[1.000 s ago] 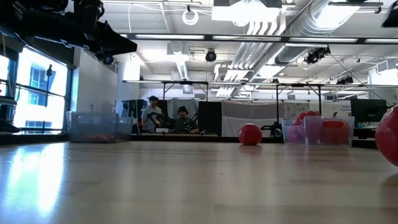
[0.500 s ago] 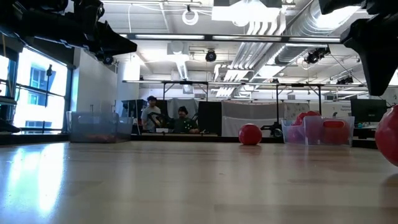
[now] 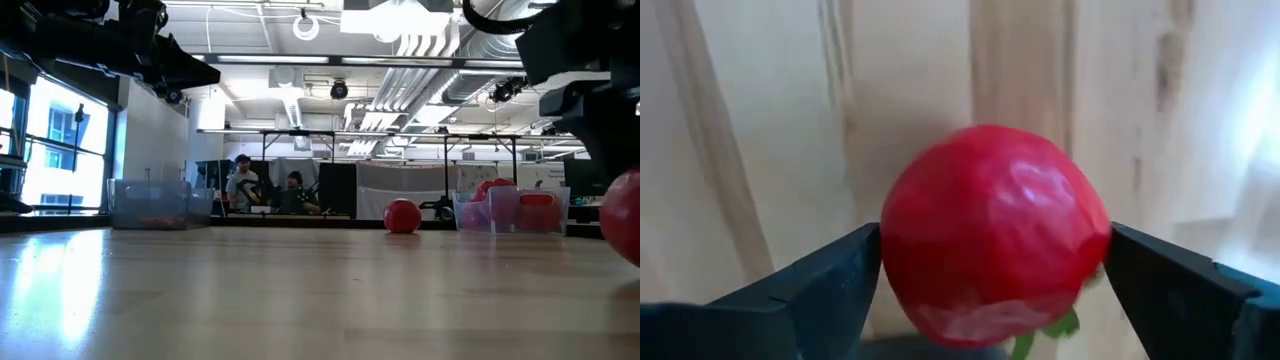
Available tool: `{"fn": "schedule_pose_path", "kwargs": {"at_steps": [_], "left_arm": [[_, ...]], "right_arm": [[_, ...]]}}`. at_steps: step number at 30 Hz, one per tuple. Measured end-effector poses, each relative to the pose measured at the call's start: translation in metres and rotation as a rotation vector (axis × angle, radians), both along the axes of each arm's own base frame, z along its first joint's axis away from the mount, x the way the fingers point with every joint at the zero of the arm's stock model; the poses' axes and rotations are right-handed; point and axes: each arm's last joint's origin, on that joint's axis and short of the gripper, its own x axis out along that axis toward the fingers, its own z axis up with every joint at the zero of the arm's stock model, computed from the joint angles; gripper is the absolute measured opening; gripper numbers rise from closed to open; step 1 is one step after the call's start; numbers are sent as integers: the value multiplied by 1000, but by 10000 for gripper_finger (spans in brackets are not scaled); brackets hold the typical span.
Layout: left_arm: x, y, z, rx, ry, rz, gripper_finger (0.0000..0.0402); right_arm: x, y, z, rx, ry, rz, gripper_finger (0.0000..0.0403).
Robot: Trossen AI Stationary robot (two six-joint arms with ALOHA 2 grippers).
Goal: Sort produce into baskets
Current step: Put the tomato into the bottom black bin
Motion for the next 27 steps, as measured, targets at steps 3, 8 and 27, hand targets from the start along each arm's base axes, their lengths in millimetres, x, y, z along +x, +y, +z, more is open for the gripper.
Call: {"fn": "schedule_pose_path", "kwargs": {"at_steps": [3, 8, 27], "left_arm": [[0, 0, 0, 0, 1, 0, 66], [0, 0, 0, 0, 1, 0, 66], [0, 0, 0, 1, 2, 0, 66]], "right_arm": [[2, 1, -5, 21, 21, -13, 354], [3, 1, -5, 25, 16, -38, 307], [-76, 44, 95, 17, 61, -580, 267]]}}
